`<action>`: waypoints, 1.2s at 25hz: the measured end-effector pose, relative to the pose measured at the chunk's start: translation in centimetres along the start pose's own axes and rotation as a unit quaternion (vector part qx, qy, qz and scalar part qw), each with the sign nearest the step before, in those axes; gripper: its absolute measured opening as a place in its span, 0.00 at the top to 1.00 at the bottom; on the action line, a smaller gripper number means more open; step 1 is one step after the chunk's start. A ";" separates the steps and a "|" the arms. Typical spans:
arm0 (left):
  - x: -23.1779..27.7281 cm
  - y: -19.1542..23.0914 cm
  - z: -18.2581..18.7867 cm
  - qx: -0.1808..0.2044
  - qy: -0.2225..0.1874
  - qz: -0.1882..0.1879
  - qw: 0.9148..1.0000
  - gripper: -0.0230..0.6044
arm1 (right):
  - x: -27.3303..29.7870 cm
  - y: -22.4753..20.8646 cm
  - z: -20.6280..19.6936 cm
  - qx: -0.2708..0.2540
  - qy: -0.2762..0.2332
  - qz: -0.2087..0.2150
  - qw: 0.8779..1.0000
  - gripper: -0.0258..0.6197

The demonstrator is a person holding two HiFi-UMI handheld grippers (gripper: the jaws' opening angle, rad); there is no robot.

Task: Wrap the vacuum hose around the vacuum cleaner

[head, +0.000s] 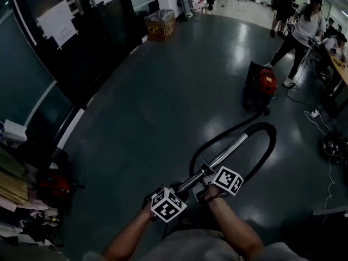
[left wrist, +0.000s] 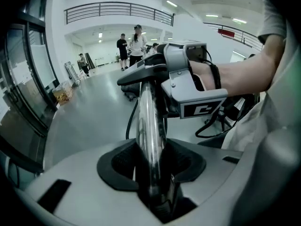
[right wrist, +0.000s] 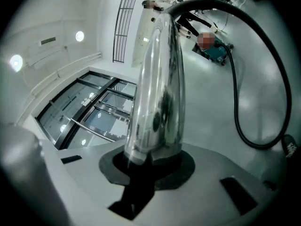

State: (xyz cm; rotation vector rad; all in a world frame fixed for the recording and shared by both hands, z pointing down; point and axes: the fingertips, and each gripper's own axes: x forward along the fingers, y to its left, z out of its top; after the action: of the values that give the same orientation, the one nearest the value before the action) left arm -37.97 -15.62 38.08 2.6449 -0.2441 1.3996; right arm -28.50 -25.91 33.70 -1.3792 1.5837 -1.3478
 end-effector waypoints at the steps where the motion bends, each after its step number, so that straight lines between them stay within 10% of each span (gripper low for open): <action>1: -0.8 -0.1 0.3 0.005 -0.008 -0.008 1.000 0.70 | -0.3 0.7 0.4 -0.008 -0.008 0.001 1.000 0.85; 11: -6.0 -0.2 1.2 0.054 -0.073 -0.018 0.996 0.67 | -2.9 4.6 2.0 -0.044 -0.044 0.005 0.998 0.85; 30: -2.5 -8.0 8.6 0.113 -0.036 -0.028 0.993 0.66 | -15.7 -4.1 14.2 -0.070 -0.059 -0.065 0.994 0.85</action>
State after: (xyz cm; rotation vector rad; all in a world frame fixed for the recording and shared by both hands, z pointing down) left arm -30.78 -9.34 30.79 2.8610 -0.0170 1.3920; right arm -10.26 -14.61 31.23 -1.6404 1.5580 -1.2236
